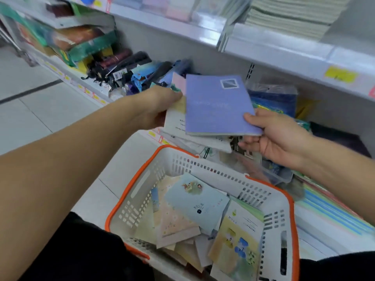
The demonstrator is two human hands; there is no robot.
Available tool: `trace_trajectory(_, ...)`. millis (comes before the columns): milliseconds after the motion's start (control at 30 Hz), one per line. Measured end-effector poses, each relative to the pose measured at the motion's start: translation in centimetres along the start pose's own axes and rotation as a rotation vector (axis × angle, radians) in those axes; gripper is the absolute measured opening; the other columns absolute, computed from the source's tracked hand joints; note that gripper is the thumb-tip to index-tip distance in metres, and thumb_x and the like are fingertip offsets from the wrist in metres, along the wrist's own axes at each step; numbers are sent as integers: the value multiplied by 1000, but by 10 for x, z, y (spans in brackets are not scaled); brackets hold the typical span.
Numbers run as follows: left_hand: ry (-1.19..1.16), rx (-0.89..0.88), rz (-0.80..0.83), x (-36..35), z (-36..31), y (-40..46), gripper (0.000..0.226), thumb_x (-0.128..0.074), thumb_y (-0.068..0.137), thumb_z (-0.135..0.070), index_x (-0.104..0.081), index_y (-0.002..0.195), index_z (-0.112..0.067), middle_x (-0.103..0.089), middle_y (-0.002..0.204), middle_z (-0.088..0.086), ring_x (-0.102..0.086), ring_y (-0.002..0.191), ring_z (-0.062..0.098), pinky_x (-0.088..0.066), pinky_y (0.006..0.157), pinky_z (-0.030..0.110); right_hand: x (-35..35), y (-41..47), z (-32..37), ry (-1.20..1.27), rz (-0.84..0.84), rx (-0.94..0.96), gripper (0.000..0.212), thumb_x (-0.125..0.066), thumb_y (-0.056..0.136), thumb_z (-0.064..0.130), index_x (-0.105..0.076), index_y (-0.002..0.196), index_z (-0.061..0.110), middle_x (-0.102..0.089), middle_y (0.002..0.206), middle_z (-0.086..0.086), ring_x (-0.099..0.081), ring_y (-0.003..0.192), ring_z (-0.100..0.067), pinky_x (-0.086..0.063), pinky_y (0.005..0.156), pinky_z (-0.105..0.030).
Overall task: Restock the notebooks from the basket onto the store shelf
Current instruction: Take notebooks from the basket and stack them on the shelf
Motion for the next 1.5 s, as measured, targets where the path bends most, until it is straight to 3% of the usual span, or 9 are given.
trace_trajectory(100,-220,-12,32,-19,-7,3,28,-41,104,-27,-63,94,-12,-71,77,4,-68,56,17,-53,45,25,-4,4,8,-69,-61,29,14,-52,101,16,-60,112,13,-67,74,-9,-56,45,-16,-55,45,-27)
trace_trajectory(233,-215,-33,114,-38,-19,-2,43,-52,93,-52,-71,96,-14,-77,89,6,-74,74,21,-60,59,30,2,3,19,-310,-152,172,20,-55,100,16,-62,119,14,-70,100,-4,-63,74,-18,-57,53,-27)
trace_trajectory(333,-116,-103,196,-49,-26,-10,31,-66,90,-30,-70,112,-8,-76,100,8,-74,87,23,-61,69,34,9,4,30,-417,-142,187,23,-54,101,16,-61,122,13,-70,117,-2,-68,86,-13,-55,64,-21)
trace_trajectory(433,-108,-144,175,-54,-26,-12,19,-64,91,-10,-68,109,-6,-75,103,9,-73,91,26,-60,77,40,12,1,31,-372,-112,148,18,-53,101,16,-63,116,13,-72,115,-7,-71,97,-26,-59,76,-38)
trace_trajectory(633,-166,-159,187,-52,-33,-14,11,-61,92,-5,-68,101,-5,-76,94,10,-74,74,25,-62,61,36,7,-8,36,-80,-32,146,35,-58,97,4,-51,131,7,-72,116,-8,-73,88,-24,-62,60,-41)
trace_trajectory(833,-177,-88,255,-47,-34,-21,19,-59,92,-2,-64,110,-1,-76,93,14,-74,71,26,-59,55,34,-8,-20,34,7,179,32,29,-48,102,14,-56,130,15,-72,114,-16,-73,79,-31,-63,59,-38)
trace_trajectory(1200,-319,-392,175,-51,-44,-29,55,-65,85,5,-55,130,-26,-73,112,0,-72,94,26,-58,73,40,-10,-29,45,-31,-18,343,27,-38,107,20,-49,132,19,-65,126,-9,-73,81,-41,-61,60,-37)
trace_trajectory(1333,-289,-470,242,-53,-54,-35,51,-59,90,5,-56,130,-26,-69,121,3,-69,104,30,-55,79,41,-14,-34,49,-91,53,334,33,-47,104,17,-45,136,24,-65,126,-10,-72,82,-44,-62,63,-41)
trace_trajectory(1500,-249,-584,173,-59,-85,-40,40,-57,96,-8,-56,131,-28,-71,117,-4,-70,102,21,-59,82,38,-10,-42,78,-188,-6,414,32,-47,104,14,-44,134,25,-65,114,-13,-62,50,-28,-53,44,-30)
Point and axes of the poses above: each hand's wrist, its own y-axis towards the middle knuckle, its own x-axis out of the back of the hand, z = x × y, the point moved 6 cm from there along y, towards the middle knuckle
